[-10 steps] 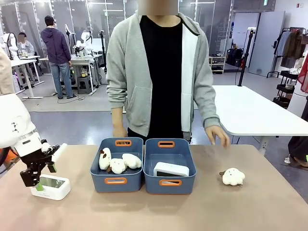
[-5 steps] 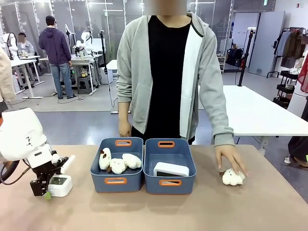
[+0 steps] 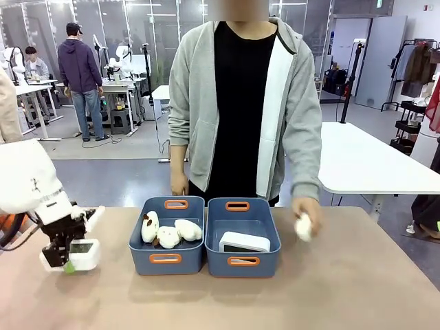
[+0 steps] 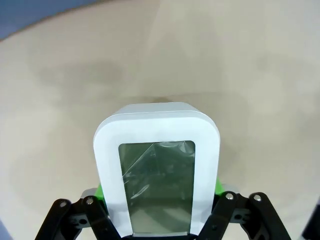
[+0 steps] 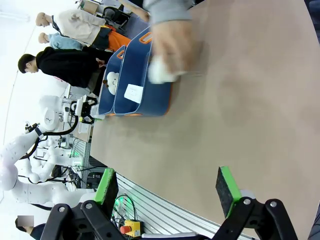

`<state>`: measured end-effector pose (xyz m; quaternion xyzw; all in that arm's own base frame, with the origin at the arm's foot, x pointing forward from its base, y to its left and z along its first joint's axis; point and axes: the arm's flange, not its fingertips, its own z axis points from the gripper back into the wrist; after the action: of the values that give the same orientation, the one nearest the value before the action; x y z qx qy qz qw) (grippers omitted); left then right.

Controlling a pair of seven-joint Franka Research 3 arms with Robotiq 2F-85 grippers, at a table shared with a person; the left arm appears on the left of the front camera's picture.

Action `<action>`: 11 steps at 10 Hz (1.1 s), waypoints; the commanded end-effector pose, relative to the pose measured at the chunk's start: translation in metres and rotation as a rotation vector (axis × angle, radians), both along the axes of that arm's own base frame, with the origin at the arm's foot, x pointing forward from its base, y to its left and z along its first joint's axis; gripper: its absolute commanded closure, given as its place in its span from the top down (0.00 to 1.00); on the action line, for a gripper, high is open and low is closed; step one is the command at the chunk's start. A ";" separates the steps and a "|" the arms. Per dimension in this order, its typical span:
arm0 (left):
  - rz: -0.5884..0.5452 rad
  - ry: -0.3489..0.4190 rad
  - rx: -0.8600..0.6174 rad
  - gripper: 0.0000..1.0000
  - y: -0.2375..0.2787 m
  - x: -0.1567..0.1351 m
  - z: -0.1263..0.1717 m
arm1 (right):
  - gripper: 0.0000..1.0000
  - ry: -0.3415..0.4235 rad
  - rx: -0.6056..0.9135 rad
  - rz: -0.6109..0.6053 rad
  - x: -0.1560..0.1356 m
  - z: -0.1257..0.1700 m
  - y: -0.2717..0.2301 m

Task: Sort the digital clocks into the basket.
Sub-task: Pick up the Digital clock from the table and place it into the empty Plastic storage basket.

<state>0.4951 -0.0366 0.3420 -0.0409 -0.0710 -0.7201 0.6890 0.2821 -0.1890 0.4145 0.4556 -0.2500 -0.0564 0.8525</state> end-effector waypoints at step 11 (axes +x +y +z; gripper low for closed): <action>0.443 -0.691 -0.806 0.12 0.138 -0.128 0.243 | 1.00 0.006 0.005 -0.001 -0.001 0.002 0.000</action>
<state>0.4109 0.0546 0.5828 -0.0741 -0.5115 -0.4840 0.7062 0.2820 -0.1893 0.4143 0.4558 -0.2500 -0.0567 0.8524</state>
